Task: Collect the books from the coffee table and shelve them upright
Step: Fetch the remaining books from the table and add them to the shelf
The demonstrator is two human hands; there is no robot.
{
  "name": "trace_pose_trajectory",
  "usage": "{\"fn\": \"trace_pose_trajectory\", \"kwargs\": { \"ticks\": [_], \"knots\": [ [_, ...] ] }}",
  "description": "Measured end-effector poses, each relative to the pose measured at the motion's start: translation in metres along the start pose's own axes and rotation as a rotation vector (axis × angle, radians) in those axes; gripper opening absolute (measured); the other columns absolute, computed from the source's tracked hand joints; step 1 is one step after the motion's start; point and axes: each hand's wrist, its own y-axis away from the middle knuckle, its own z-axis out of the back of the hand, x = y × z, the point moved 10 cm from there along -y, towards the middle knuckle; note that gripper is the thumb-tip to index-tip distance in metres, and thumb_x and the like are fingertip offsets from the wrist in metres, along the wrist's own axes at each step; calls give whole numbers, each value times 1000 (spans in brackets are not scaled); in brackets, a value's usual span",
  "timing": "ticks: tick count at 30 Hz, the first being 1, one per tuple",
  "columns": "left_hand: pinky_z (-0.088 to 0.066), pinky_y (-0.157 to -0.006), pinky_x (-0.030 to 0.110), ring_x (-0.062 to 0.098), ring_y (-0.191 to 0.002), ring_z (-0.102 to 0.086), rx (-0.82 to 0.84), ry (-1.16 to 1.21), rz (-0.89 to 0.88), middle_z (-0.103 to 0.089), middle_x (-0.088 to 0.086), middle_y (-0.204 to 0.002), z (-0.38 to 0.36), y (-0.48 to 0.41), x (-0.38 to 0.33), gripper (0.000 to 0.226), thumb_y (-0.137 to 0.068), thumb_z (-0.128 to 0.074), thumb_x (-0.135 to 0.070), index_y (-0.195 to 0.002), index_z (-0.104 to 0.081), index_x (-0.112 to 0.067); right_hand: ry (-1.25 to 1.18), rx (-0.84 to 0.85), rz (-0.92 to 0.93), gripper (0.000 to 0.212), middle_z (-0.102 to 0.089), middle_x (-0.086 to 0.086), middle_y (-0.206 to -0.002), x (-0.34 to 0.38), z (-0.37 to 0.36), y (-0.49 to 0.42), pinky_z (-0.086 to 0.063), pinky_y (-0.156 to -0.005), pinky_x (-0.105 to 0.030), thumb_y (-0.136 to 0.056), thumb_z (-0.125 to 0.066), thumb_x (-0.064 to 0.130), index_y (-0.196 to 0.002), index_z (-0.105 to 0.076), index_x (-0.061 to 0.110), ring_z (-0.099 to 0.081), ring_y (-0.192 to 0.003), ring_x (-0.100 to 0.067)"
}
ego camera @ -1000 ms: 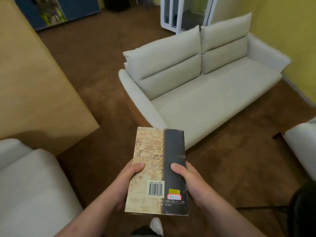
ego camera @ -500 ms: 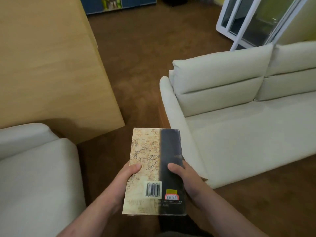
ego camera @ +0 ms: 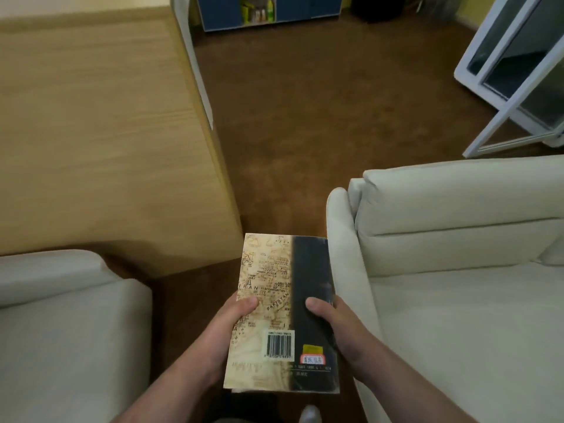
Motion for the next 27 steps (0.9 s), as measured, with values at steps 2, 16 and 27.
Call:
{"fn": "trace_pose_trajectory", "kwargs": {
  "ticks": [2,16,27],
  "knots": [
    [-57,-54,24,22,-45,-66,-49,2,38,-65,10,-59,10,-23,-27,19,-101,-44,-2,-114,-56,6,1,-3,-4,59,-78,-7,-109,24,-3,-35,-60,-76,-33,-71,-71,43,-125,-58,21,-77,-96,-25],
    [-61,-73,48,42,-92,-72,288,29,44,-72,24,-110,-20,-183,-238,71,-71,-68,-33,-134,-51,-6,-177,-158,18,34,-78,-9,-107,184,27,-215,-61,-69,-30,-90,-71,26,-122,-60,19,-77,-91,-25],
    [-61,-71,44,36,-88,-74,353,-86,15,-74,19,-106,-137,-315,-356,59,-75,-70,-29,-128,-53,-8,-252,-293,73,29,-79,-6,-108,279,159,-318,-61,-72,-31,-95,-65,24,-124,-60,22,-77,-95,-24]
  ]
}}
